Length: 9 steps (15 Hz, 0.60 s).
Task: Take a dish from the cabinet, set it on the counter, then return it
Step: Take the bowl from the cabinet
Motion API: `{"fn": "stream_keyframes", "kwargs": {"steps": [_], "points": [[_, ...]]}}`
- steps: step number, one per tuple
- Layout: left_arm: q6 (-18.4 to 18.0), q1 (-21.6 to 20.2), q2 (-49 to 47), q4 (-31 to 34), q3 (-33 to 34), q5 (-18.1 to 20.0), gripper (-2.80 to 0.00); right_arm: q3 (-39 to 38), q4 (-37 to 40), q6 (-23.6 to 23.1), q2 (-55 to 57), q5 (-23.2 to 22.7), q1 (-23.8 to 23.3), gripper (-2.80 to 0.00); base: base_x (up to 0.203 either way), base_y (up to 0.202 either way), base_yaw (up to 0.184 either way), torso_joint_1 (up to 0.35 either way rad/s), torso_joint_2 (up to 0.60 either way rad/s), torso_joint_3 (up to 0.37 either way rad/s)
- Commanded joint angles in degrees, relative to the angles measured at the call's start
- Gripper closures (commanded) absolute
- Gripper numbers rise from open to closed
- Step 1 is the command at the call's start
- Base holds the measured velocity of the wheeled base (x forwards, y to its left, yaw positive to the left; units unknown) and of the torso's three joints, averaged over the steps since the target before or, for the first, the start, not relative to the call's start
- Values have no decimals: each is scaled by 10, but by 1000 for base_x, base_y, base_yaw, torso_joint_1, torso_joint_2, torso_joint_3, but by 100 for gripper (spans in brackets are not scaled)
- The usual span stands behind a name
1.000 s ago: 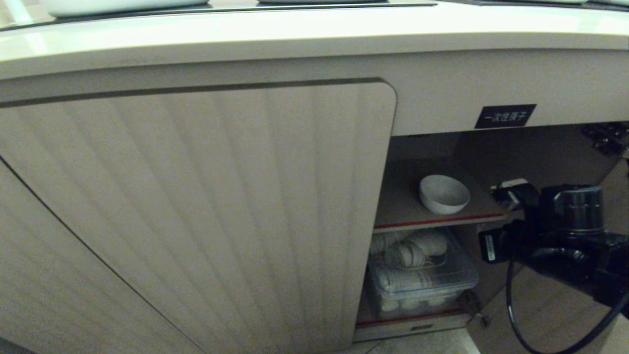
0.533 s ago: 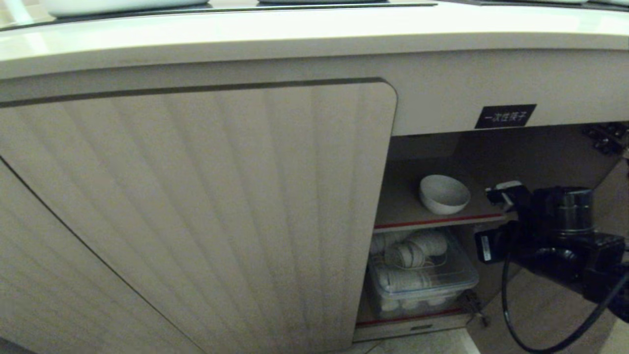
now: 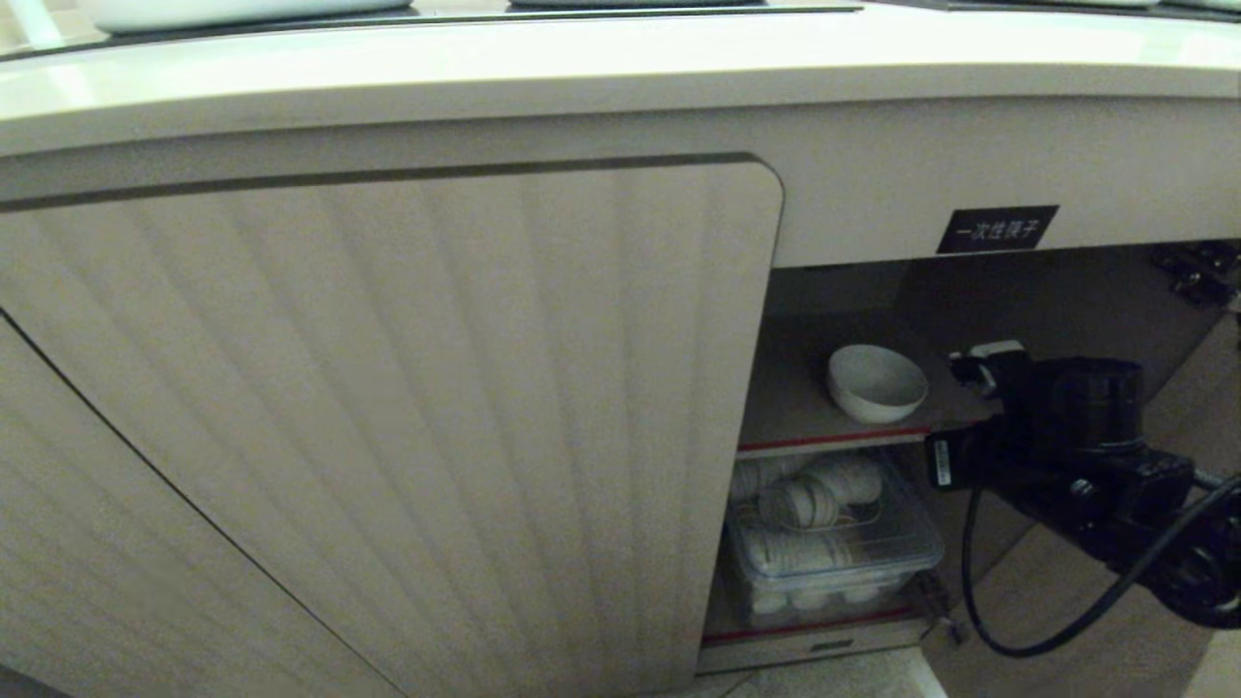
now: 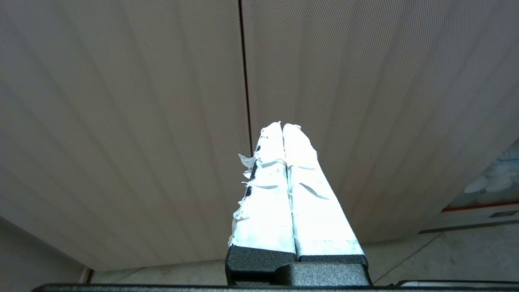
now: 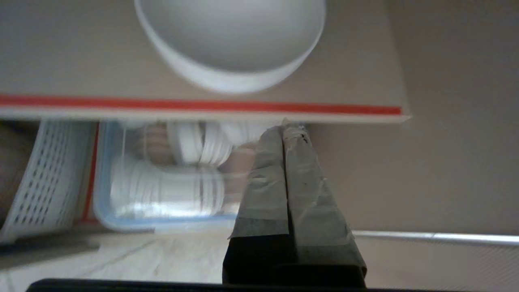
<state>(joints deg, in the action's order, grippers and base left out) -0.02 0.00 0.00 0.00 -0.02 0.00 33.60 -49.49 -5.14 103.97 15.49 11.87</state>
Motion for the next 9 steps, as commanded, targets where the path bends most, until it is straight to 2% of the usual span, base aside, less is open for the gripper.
{"fn": "stream_keyframes", "kwargs": {"steps": [1, 4, 9], "points": [[0, 0, 0, 0, 0, 0, 0, -2, -21, -1, 12, 5, 1, 0, 0, 0, 0, 0, 0, 0], [1, 0, 0, 0, 0, 0, 0, 0, -53, -5, 24, 9, 10, 0, 0, 0, 0, 0, 0, 0], [0, 0, 0, 0, 0, 0, 0, 0, -57, -10, 28, 7, 12, 0, 0, 0, 0, 0, 0, 0]]}}
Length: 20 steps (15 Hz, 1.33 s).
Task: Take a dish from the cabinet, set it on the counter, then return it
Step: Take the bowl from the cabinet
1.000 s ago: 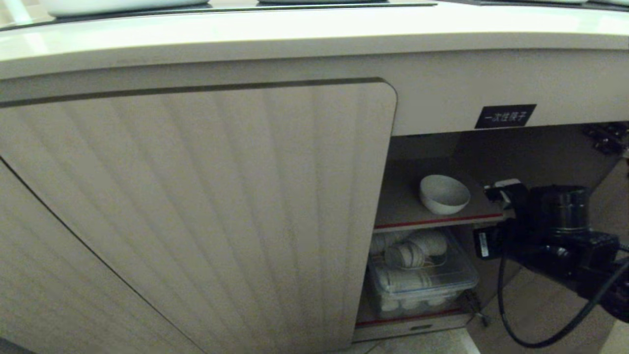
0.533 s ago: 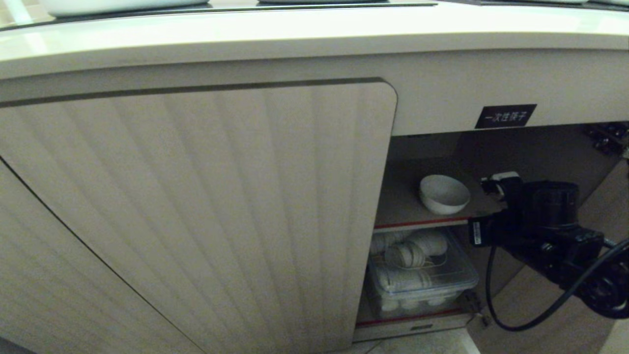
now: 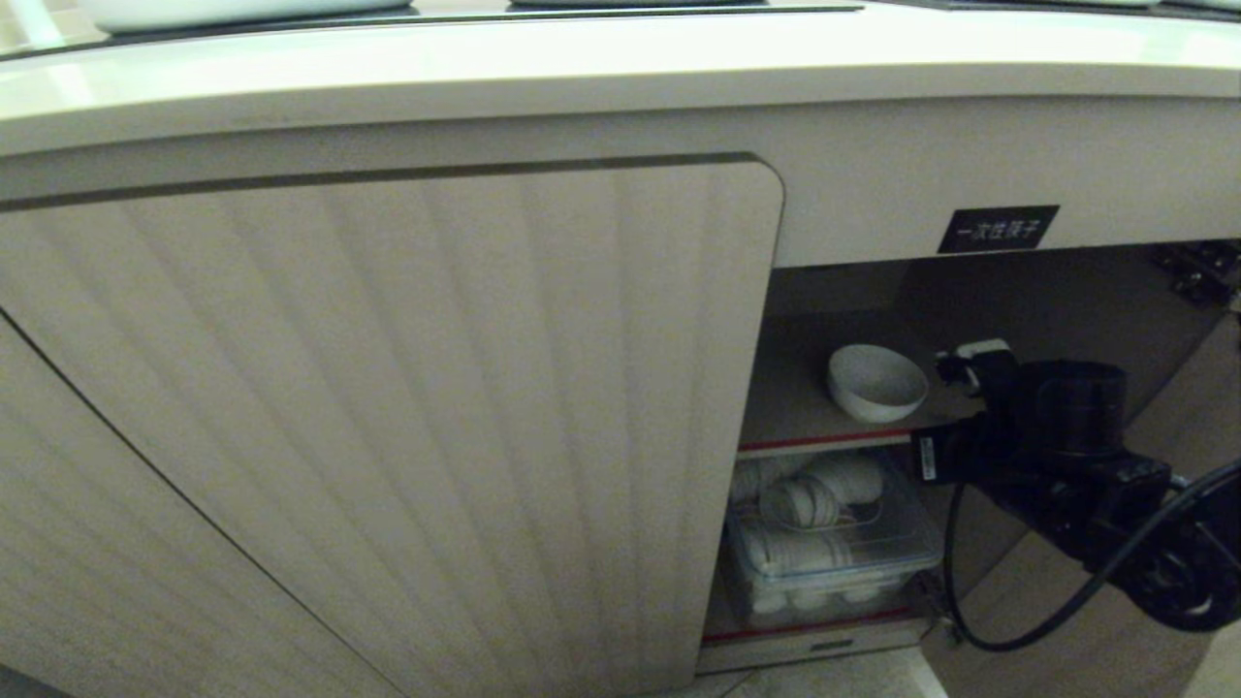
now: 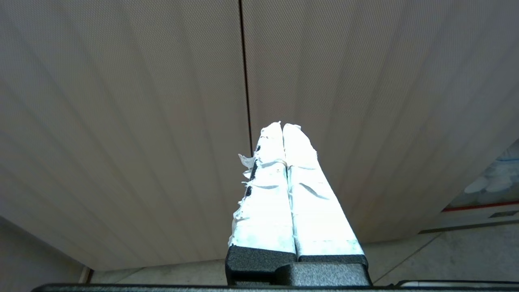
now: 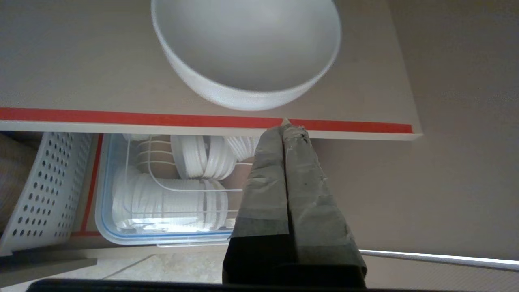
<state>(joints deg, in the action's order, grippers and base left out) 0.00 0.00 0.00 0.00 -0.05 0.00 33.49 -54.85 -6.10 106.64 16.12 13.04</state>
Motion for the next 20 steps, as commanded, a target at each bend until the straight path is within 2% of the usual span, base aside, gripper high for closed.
{"fn": "stream_keyframes", "kwargs": {"steps": [1, 4, 15, 20], "points": [[0, 0, 0, 0, 0, 0, 0, 2, -3, 0, 2, 1, 3, 0, 0, 0, 0, 0, 0, 0], [1, 0, 0, 0, 0, 0, 0, 2, -6, 4, 10, 0, 18, 0, 0, 0, 0, 0, 0, 0], [0, 0, 0, 0, 0, 0, 0, 12, -23, 2, 52, 0, 21, 0, 0, 0, 0, 0, 0, 0], [0, 0, 0, 0, 0, 0, 0, 11, -58, 0, 40, 1, 22, 0, 0, 0, 0, 0, 0, 0]]}}
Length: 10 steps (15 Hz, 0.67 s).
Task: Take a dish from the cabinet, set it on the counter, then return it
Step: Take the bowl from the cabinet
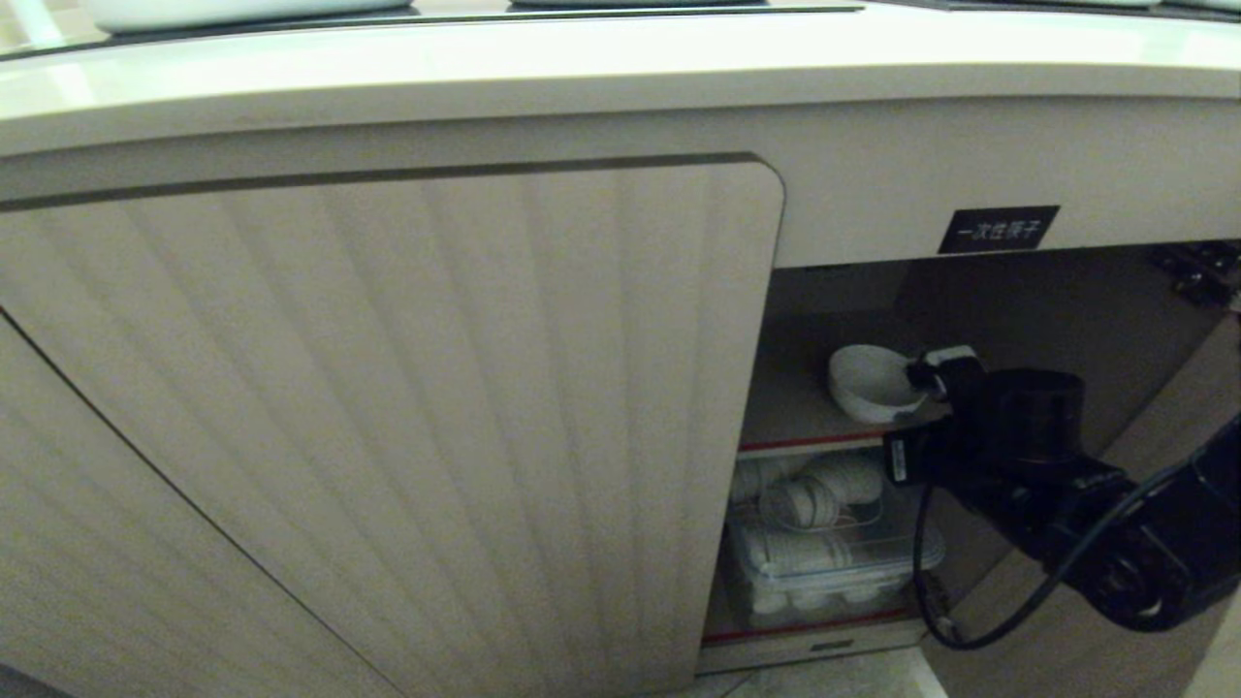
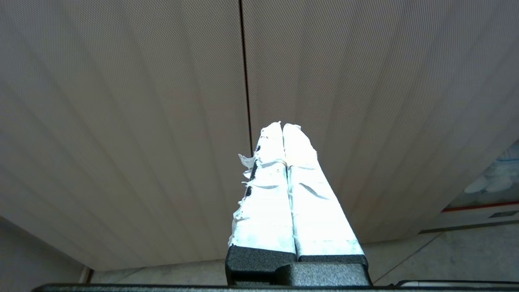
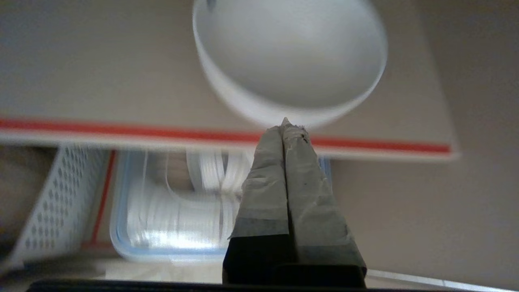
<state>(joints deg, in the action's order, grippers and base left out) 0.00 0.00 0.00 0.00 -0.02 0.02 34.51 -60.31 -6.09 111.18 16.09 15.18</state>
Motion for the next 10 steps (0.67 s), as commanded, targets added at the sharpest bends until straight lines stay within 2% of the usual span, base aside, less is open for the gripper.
{"fn": "stream_keyframes", "kwargs": {"steps": [1, 6, 10], "points": [[0, 0, 0, 0, 0, 0, 0, -1, -15, -1, -10, 2, 0, 0, 0, 0, 0, 0, 0, 0], [0, 0, 0, 0, 0, 0, 0, -13, -106, -2, -11, 3, -1, 0, 0, 0, 0, 0, 0, 0], [0, 0, 0, 0, 0, 0, 0, -34, -133, -3, -12, 3, -7, 0, 0, 0, 0, 0, 0, 0]]}}
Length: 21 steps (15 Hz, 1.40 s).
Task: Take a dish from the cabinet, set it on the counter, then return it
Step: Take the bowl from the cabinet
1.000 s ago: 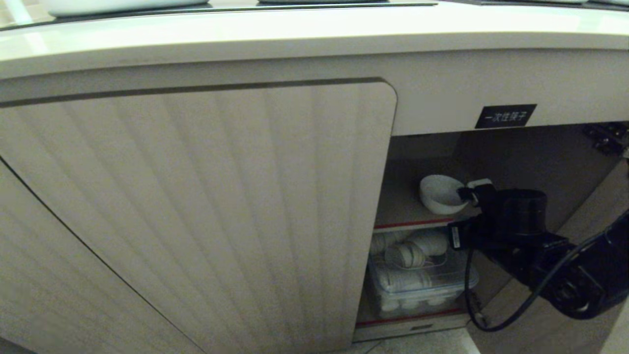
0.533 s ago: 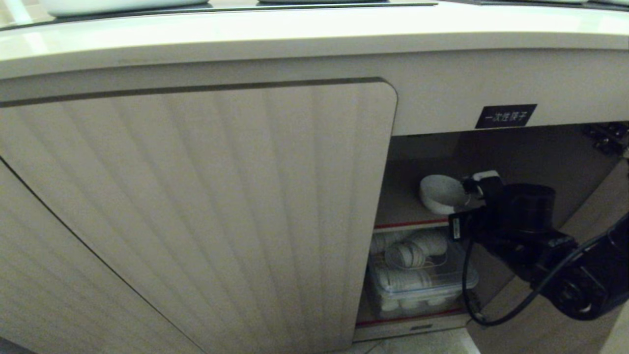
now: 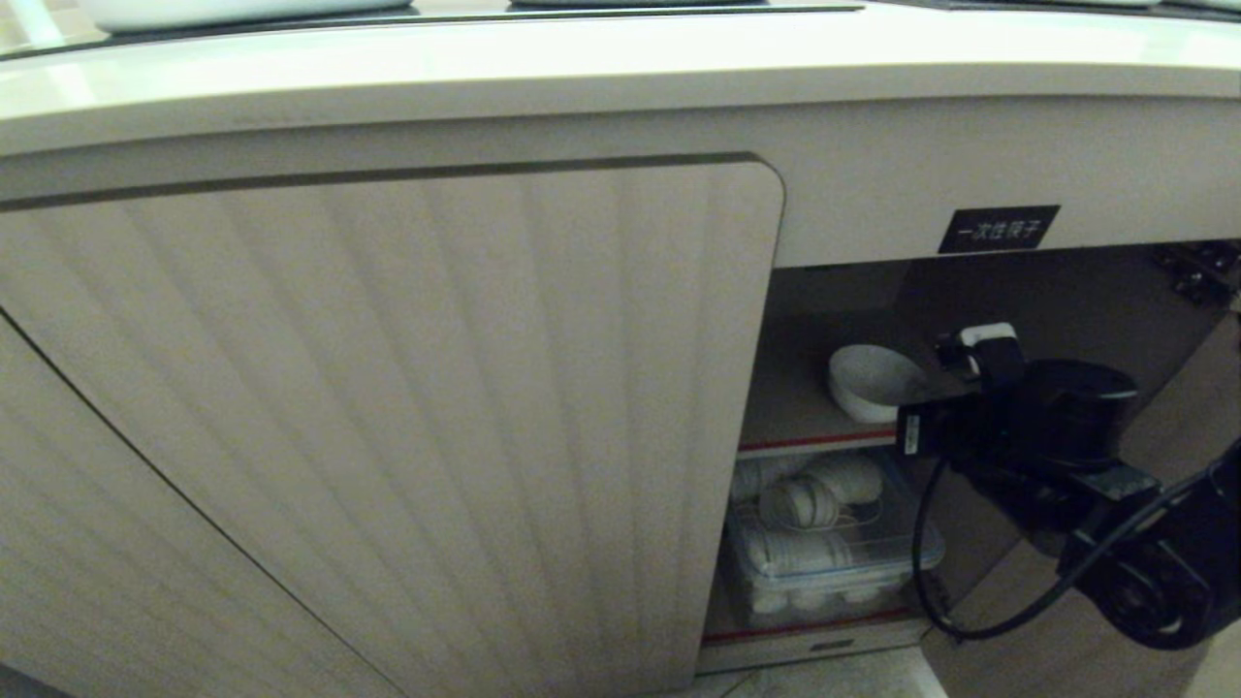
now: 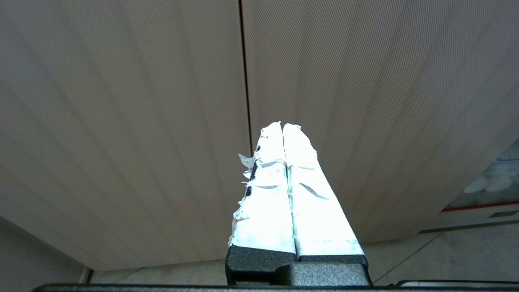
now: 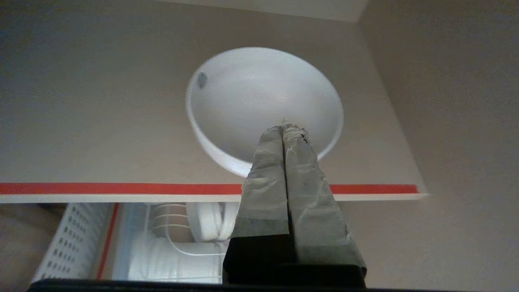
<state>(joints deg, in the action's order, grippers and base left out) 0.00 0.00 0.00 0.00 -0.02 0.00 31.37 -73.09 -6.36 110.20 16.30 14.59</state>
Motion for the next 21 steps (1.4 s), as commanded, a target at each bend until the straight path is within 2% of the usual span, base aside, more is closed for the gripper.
{"fn": "stream_keyframes", "kwargs": {"steps": [1, 6, 13, 14, 18, 21], "points": [[0, 0, 0, 0, 0, 0, 0, -5, -6, -1, -3, 0, -8, 0, 0, 0, 0, 0, 0, 0], [0, 0, 0, 0, 0, 0, 0, -11, -18, -8, -2, 0, -32, 0, 0, 0, 0, 0, 0, 0], [0, 0, 0, 0, 0, 0, 0, -20, -49, -8, 15, -1, -37, 0, 0, 0, 0, 0, 0, 0], [0, 0, 0, 0, 0, 0, 0, -20, -49, -8, 15, 0, -37, -280, 0, 0, 0, 0, 0, 0], [0, 0, 0, 0, -1, 0, 0, -19, -51, -9, 20, -1, -38, -280, 0, 0, 0, 0, 0, 0], [0, 0, 0, 0, 0, 0, 0, -19, -114, -14, 46, -1, -39, -280, 0, 0, 0, 0, 0, 0]]}}
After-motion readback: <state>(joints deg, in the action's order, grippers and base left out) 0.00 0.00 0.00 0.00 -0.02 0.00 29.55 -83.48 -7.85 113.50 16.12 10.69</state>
